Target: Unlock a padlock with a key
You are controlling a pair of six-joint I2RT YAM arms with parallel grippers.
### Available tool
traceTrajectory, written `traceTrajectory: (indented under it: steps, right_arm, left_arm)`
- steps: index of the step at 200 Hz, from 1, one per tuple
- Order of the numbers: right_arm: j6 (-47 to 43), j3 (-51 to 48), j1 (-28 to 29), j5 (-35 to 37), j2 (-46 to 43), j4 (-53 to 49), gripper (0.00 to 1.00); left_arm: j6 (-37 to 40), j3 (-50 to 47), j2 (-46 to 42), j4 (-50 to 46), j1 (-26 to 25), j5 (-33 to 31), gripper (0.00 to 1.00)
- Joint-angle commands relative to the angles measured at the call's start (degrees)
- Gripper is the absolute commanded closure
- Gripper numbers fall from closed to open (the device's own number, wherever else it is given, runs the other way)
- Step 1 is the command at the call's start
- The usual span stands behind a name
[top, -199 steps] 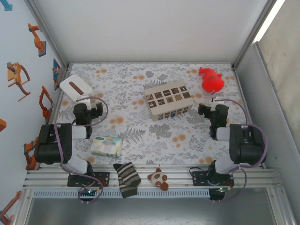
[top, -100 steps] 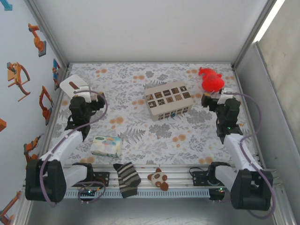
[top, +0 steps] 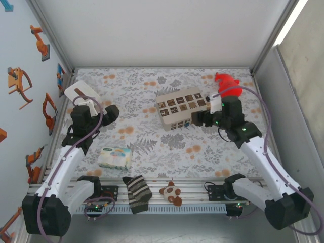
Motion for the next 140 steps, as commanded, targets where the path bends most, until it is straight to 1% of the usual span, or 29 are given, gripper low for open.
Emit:
traceTrajectory:
  steps: [1,15,37,58,73,91,101,140]
  right_arm:
    - [-0.93,4.02,6.35,1.62,4.35,-12.3,0.28]
    - [-1.57,5.73,11.51,4.43,8.0,-14.48,0.32]
    - [-4.49,8.69,19.0,9.0,15.38,-18.42,0.39]
    - [-7.84,11.51,23.64,10.18,23.82,-21.84,0.45]
    - [-10.1,13.64,25.76,11.12,29.16,-23.81,0.49]
    - [-12.91,15.61,27.75,13.08,34.47,-24.98,0.5]
    - [-14.16,16.67,28.37,12.96,36.86,-25.27,0.51]
    - [-16.95,18.67,29.09,13.5,42.58,-24.48,0.54]
  left_arm:
    - [-7.98,-2.39,-0.92,-1.87,-0.21,6.13,0.04]
    - [-9.43,-3.22,-0.97,-0.65,-0.29,6.73,0.04]
    - [-9.59,-2.93,-0.87,-0.75,-0.3,6.74,0.04]
    - [-9.5,-2.66,-1.0,-1.5,-0.38,6.26,0.04]
    - [-9.44,-2.49,-1.15,-2.04,-0.43,6.01,0.04]
    - [-9.24,-2.48,-1.51,-2.72,-0.47,5.64,0.04]
    - [-9.15,-2.52,-1.78,-3.01,-0.47,5.18,0.04]
    - [-8.89,-2.57,-2.38,-3.85,-0.47,4.08,0.04]
